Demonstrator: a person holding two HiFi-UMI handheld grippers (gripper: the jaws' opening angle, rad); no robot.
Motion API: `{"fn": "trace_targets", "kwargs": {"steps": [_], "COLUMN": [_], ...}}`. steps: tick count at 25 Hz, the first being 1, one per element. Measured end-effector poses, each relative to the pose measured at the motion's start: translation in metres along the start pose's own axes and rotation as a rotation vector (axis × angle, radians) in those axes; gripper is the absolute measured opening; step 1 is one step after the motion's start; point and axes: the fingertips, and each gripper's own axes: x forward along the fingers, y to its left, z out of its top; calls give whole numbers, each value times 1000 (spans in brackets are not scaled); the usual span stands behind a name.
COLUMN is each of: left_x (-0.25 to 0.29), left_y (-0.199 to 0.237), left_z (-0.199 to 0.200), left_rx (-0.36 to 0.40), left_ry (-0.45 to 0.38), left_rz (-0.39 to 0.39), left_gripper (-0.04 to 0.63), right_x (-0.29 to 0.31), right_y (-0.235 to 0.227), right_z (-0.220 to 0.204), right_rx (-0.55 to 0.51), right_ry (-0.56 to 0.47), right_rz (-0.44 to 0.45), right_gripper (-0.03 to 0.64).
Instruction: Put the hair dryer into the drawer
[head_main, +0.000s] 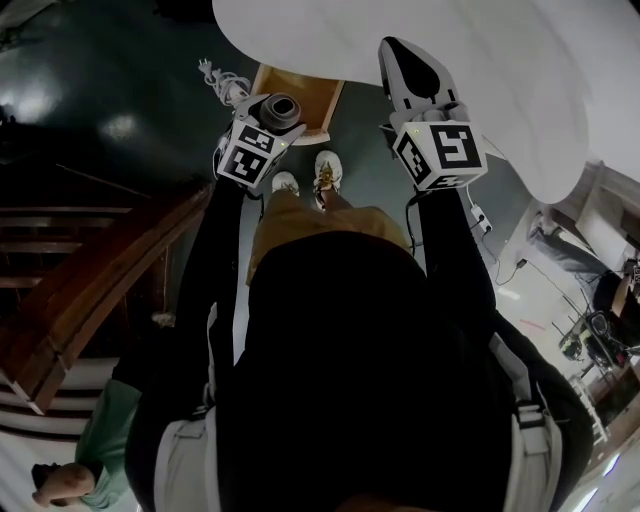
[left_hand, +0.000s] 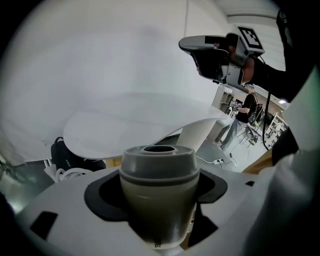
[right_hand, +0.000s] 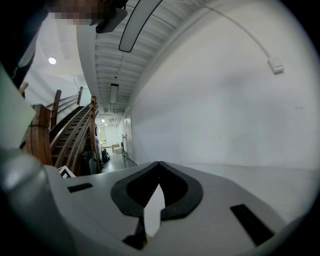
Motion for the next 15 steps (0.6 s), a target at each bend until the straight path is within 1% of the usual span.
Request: {"fn": "trace_targets", "kwargs": {"steps": [5,15], "left_x": [16,46], "left_y": [0,-7], "left_z": [-10,-24], "left_rx": [-30,-19], "left_ry": [35,107], "left_rz": [-47,-145], "left_gripper": [371,371], "right_x": [-7,-20], "right_y": [-3,-9], "right_z": [-6,-15], "right_rx": [-2,14], "right_ry": [17,40], "right_rz": [-12,-48], "right_gripper": [26,26]}}
